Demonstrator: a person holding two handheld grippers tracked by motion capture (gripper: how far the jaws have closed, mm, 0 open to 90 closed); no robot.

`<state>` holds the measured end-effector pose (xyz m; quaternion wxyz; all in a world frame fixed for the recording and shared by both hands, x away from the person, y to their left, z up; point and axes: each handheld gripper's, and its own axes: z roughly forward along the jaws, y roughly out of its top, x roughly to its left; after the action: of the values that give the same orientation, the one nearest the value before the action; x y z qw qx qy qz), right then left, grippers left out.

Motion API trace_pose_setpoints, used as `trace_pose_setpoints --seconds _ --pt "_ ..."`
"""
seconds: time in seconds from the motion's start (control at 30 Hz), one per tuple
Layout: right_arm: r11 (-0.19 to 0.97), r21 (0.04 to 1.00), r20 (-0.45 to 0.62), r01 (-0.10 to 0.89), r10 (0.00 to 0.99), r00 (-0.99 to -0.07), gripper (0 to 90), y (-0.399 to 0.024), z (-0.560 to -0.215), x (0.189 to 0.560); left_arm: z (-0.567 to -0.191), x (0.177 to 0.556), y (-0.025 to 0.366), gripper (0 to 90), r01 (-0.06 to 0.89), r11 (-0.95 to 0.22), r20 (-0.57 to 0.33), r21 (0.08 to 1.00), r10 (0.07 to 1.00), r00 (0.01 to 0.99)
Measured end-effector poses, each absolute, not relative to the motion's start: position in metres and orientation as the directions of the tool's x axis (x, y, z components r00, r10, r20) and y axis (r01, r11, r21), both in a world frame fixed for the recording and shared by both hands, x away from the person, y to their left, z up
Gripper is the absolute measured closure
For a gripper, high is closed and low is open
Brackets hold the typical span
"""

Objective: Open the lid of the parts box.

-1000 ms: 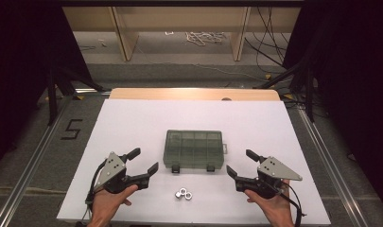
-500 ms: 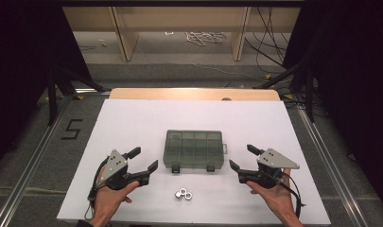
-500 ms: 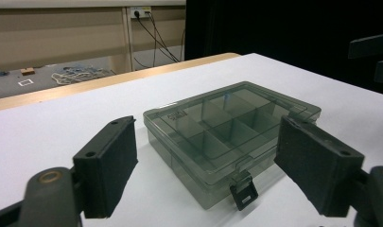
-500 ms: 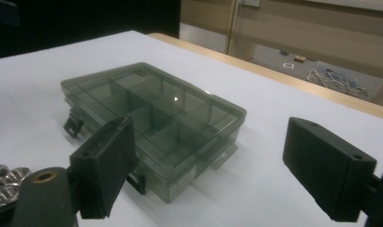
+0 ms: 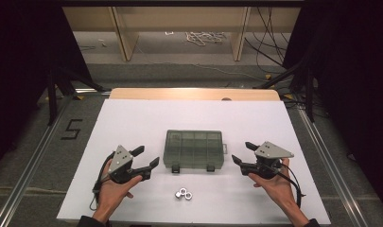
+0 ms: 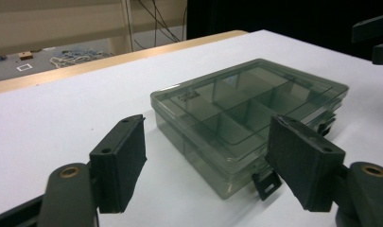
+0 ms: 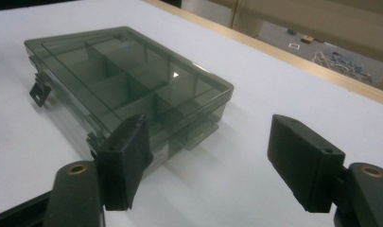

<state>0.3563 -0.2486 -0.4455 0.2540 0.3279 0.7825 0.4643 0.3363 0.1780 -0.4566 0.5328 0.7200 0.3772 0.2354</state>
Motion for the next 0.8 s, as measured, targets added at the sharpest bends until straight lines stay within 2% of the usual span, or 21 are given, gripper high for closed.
trace_pose_setpoints --seconds 0.03,0.13,0.17,0.27,0.43,0.5,0.53,0.7,0.8 --pt "0.374 0.883 -0.099 0.283 0.738 -0.668 34.8 -0.248 -0.447 0.359 -0.458 0.339 0.178 32.0 0.294 -0.156 -0.058 0.943 0.792 0.608" --pt "0.385 0.877 -0.096 0.289 0.729 -0.678 37.6 -0.247 -0.449 0.362 -0.462 0.345 0.178 33.1 0.31 -0.169 -0.059 0.935 0.79 0.61" --pt "0.401 0.869 -0.101 0.289 0.716 -0.69 41.5 -0.247 -0.451 0.365 -0.465 0.349 0.178 35.7 0.323 -0.176 -0.063 0.93 0.79 0.61" --pt "0.404 0.865 -0.091 0.299 0.711 -0.697 45.4 -0.246 -0.453 0.367 -0.467 0.352 0.178 39.9 0.337 -0.179 -0.068 0.924 0.792 0.607" --pt "0.443 0.841 -0.097 0.311 0.687 -0.72 56.3 -0.243 -0.458 0.37 -0.474 0.359 0.176 54.8 0.346 -0.227 -0.047 0.91 0.774 0.631" --pt "0.463 0.825 -0.087 0.324 0.67 -0.737 63.3 -0.242 -0.461 0.372 -0.476 0.361 0.176 65.2 0.364 -0.222 -0.072 0.904 0.762 0.643" --pt "0.463 0.825 -0.087 0.324 0.67 -0.737 63.3 -0.242 -0.461 0.372 -0.477 0.362 0.175 65.2 0.374 -0.22 -0.082 0.901 0.76 0.644" --pt "0.489 0.801 -0.078 0.346 0.658 -0.749 74.9 -0.242 -0.465 0.377 -0.482 0.366 0.173 80.2 0.385 -0.273 -0.061 0.882 0.743 0.666" --pt "0.5 0.792 -0.075 0.35 0.649 -0.757 78.0 -0.241 -0.466 0.378 -0.485 0.369 0.173 83.8 0.383 -0.306 -0.044 0.872 0.729 0.683"
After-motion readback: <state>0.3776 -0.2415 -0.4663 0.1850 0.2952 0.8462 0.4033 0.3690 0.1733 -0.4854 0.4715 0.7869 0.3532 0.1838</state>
